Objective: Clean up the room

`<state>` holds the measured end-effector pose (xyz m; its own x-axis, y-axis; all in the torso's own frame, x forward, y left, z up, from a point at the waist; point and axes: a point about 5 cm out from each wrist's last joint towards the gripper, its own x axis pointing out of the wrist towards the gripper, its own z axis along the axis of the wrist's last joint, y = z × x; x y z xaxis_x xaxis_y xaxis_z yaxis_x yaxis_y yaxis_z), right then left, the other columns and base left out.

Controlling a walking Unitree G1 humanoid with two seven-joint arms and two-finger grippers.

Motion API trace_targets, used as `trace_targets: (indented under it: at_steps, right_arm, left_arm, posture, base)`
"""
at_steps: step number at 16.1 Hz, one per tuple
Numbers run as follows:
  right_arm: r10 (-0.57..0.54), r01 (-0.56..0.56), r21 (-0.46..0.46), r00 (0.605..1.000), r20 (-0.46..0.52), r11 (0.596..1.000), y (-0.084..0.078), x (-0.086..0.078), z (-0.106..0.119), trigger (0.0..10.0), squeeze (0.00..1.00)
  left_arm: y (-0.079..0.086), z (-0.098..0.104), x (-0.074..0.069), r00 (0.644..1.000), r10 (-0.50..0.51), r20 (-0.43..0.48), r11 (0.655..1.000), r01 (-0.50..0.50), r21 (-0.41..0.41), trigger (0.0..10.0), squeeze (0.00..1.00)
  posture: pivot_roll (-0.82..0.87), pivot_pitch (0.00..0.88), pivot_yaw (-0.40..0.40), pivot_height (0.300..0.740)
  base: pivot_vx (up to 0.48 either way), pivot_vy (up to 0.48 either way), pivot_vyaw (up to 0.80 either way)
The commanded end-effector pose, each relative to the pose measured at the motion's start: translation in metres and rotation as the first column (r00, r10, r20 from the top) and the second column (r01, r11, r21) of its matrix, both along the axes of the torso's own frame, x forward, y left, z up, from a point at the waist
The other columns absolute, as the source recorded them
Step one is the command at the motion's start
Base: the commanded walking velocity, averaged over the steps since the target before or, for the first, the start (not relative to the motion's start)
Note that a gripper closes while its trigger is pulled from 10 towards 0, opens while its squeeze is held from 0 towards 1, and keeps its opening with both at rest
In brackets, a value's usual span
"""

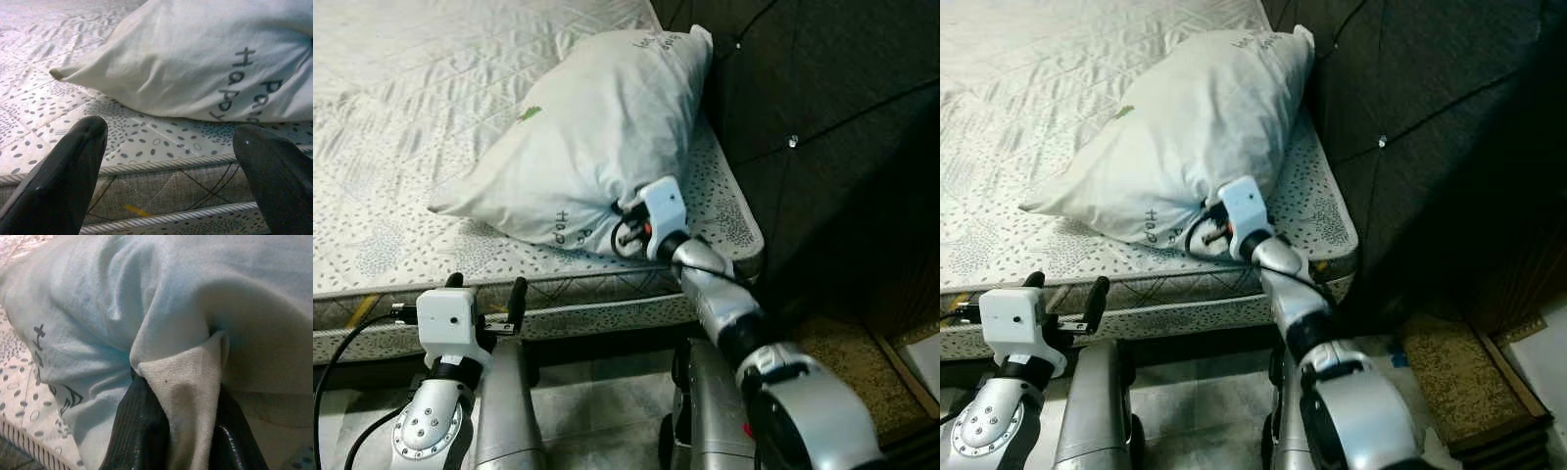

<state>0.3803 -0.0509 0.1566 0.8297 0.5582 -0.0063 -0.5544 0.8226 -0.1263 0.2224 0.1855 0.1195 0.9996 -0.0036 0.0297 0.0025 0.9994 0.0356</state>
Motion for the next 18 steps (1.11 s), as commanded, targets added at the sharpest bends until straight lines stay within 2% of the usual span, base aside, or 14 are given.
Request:
trace_targets:
  at_steps: [1, 3, 6, 8, 10, 11, 13, 14, 16, 18]
  right_arm:
    - [-0.055, 0.054, 0.011, 0.998, 0.026, 0.998, -0.016, 0.011, 0.017, 0.0, 0.00]
    - [-0.086, 0.088, -0.038, 0.995, 0.045, 0.995, -0.030, 0.018, 0.025, 0.0, 0.00]
    - [-0.237, 0.246, -0.094, 0.967, 0.094, 0.965, -0.071, 0.034, 0.056, 0.0, 0.00]
    - [-0.361, 0.374, -0.050, 0.917, 0.170, 0.926, -0.102, 0.041, 0.086, 0.0, 0.00]
    - [-0.414, 0.425, -0.019, 0.890, 0.190, 0.905, -0.118, 0.042, 0.100, 0.0, 0.00]
    - [-0.465, 0.471, 0.024, 0.860, 0.213, 0.882, -0.135, 0.042, 0.117, 0.0, 0.00]
    - [-0.505, 0.512, 0.038, 0.828, 0.242, 0.858, -0.151, 0.041, 0.133, 0.0, 0.00]
    - [-0.512, 0.520, 0.037, 0.821, 0.254, 0.853, -0.156, 0.040, 0.137, 0.0, 0.00]
    - [-0.480, 0.498, -0.006, 0.839, 0.255, 0.867, -0.156, 0.039, 0.128, 0.0, 0.00]
    - [-0.456, 0.470, -0.026, 0.868, 0.196, 0.882, -0.156, 0.036, 0.096, 0.0, 0.00]
  left_arm:
    - [0.002, -0.001, 0.000, 1.000, 0.010, -0.001, 1.000, -0.010, 0.011, 10.0, 0.00]
    - [0.002, -0.001, 0.001, 1.000, 0.017, 0.005, 1.000, -0.017, 0.011, 10.0, 0.00]
    - [-0.001, -0.002, 0.001, 0.999, 0.032, 0.011, 1.000, -0.031, -0.001, 10.0, 0.00]
    - [-0.003, -0.004, 0.001, 0.999, 0.036, 0.012, 0.999, -0.036, -0.006, 10.0, 0.00]
    - [-0.004, -0.004, 0.001, 0.999, 0.040, 0.014, 0.999, -0.040, -0.007, 10.0, 0.00]
    - [-0.004, -0.004, 0.003, 0.999, 0.039, 0.018, 0.999, -0.039, -0.004, 10.0, 0.00]
    - [-0.003, -0.003, 0.004, 0.999, 0.035, 0.023, 0.999, -0.035, 0.003, 10.0, 0.00]
    - [-0.003, -0.002, 0.005, 0.999, 0.030, 0.026, 0.999, -0.030, 0.009, 10.0, 0.00]
    - [-0.004, -0.003, 0.004, 0.999, 0.028, 0.026, 1.000, -0.029, 0.009, 10.0, 0.00]
    - [-0.006, -0.004, 0.002, 0.999, 0.031, 0.023, 1.000, -0.031, 0.004, 10.0, 0.00]
  posture:
    - [0.10, 0.138, -0.052, 0.508]
    - [0.10, 0.133, -0.061, 0.508]
    - [0.09, 0.124, -0.068, 0.508]
    - [0.08, 0.118, -0.066, 0.508]
    - [0.08, 0.118, -0.066, 0.508]
    - [0.08, 0.112, -0.059, 0.508]
    - [0.08, 0.109, -0.053, 0.508]
    - [0.08, 0.108, -0.053, 0.508]
    - [0.08, 0.107, -0.056, 0.508]
    - [0.08, 0.106, -0.060, 0.508]
  base:
    - [0.000, 0.000, 0.00]
    - [0.000, 0.000, 0.00]
    - [0.000, 0.000, 0.00]
    - [0.000, 0.000, 0.00]
    - [0.000, 0.000, 0.00]
    - [0.000, 0.000, 0.00]
    - [0.000, 0.000, 0.00]
    - [0.000, 0.000, 0.00]
    - [0.000, 0.000, 0.00]
    - [0.000, 0.000, 0.00]
